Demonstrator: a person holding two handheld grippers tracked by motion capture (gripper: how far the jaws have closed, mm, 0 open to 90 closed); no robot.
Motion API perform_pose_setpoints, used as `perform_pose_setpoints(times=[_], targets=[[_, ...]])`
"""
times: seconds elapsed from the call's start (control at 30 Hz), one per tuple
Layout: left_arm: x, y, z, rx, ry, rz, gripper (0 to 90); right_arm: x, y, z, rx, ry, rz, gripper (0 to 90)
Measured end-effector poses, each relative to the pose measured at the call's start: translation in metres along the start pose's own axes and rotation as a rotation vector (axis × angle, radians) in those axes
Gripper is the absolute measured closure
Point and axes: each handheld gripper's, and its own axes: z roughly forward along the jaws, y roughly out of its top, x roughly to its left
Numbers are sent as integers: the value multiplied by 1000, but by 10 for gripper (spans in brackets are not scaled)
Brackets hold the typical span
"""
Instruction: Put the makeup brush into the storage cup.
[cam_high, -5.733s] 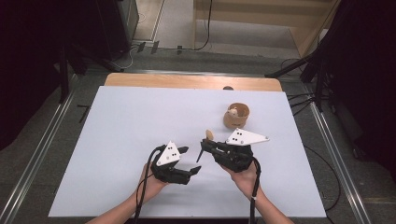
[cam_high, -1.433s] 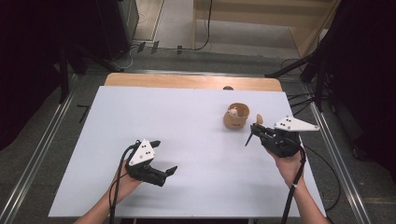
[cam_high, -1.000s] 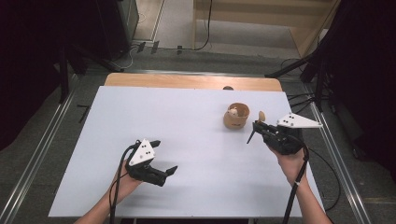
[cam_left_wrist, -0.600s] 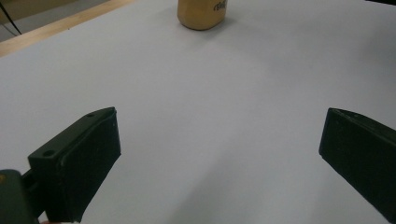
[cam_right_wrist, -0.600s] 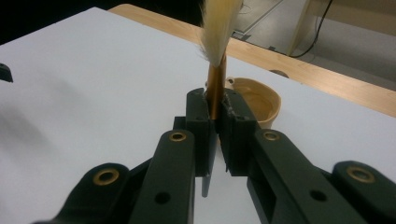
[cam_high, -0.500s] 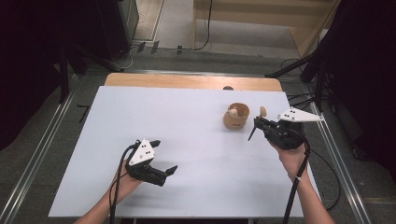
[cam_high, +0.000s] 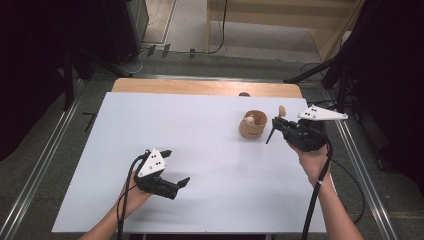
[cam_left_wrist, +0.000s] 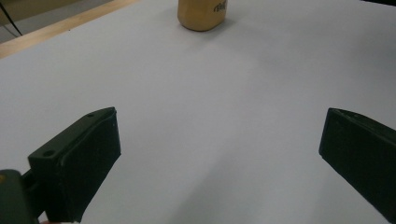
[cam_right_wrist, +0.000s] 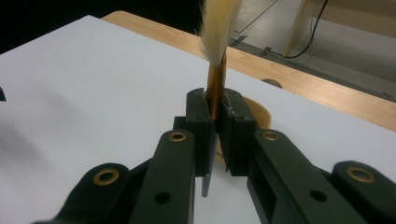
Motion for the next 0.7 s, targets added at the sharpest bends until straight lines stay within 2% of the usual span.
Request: perform_pose_setpoints(times=[0.4, 0.7], targets=[[0, 0, 0, 1, -1, 2, 0, -6, 16, 1, -7, -22, 4, 842], [0, 0, 0, 2, -3, 4, 0, -8, 30, 3, -22, -41, -13, 842]])
